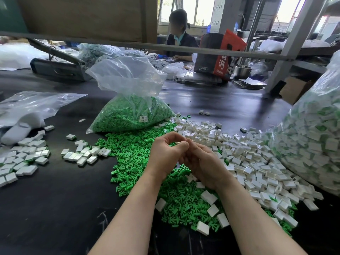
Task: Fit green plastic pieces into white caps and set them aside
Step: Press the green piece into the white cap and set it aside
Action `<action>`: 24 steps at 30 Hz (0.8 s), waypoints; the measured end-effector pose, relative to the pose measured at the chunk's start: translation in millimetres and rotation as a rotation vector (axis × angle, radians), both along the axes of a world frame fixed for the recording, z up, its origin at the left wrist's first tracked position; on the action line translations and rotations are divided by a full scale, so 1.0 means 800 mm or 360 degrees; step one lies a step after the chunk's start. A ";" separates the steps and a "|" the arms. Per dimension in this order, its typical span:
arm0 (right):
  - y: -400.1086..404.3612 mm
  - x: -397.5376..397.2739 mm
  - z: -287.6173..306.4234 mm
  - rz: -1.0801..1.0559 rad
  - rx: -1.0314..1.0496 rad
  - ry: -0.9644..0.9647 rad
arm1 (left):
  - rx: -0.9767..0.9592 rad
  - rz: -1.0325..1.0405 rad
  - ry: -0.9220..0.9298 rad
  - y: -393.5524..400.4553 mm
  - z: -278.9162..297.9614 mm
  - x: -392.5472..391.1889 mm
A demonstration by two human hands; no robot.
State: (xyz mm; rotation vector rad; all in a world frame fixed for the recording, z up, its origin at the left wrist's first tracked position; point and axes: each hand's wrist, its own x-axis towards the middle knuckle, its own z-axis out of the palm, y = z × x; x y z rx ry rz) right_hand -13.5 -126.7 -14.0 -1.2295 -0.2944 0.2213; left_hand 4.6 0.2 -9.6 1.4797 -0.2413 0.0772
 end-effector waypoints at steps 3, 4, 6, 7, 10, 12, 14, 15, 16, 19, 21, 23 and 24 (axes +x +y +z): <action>0.001 -0.002 0.003 0.0006 -0.0007 -0.0001 | 0.0001 -0.0028 -0.0001 0.001 -0.002 0.001; 0.002 -0.003 0.004 0.0006 -0.0006 -0.0002 | 0.0000 -0.0030 0.0001 0.002 -0.002 0.002; 0.003 -0.004 0.005 0.0003 -0.0011 -0.0003 | -0.0005 -0.0030 0.0001 0.001 -0.002 0.002; 0.003 -0.004 0.005 -0.0001 -0.0018 -0.0003 | -0.0008 -0.0029 0.0000 0.000 -0.001 0.002; 0.004 -0.005 0.004 -0.0016 -0.0049 -0.0010 | -0.0015 -0.0019 0.0002 -0.002 -0.002 0.002; 0.004 -0.005 0.004 -0.0022 -0.0055 -0.0009 | -0.0001 -0.0018 0.0001 -0.002 -0.002 0.003; 0.003 -0.004 0.004 -0.0016 -0.0050 0.0001 | 0.0004 -0.0026 -0.0005 -0.002 -0.003 0.003; 0.003 -0.003 0.004 -0.0013 -0.0050 0.0002 | 0.0003 -0.0030 -0.0008 -0.002 -0.003 0.002; 0.003 -0.003 0.003 -0.0011 -0.0053 0.0002 | 0.0004 -0.0030 -0.0010 -0.001 -0.003 0.002; 0.003 -0.001 0.002 -0.0013 -0.0060 0.0012 | 0.0036 -0.0018 -0.0017 -0.001 -0.003 0.003; 0.003 -0.001 0.001 -0.0011 -0.0063 0.0012 | 0.0070 0.0001 -0.0025 -0.001 -0.004 0.003; 0.003 0.000 0.001 -0.0006 -0.0058 0.0013 | 0.0099 0.0014 -0.0034 -0.001 -0.003 0.002; 0.002 0.000 0.000 -0.0007 -0.0059 0.0014 | 0.0107 0.0018 -0.0038 -0.001 -0.003 0.002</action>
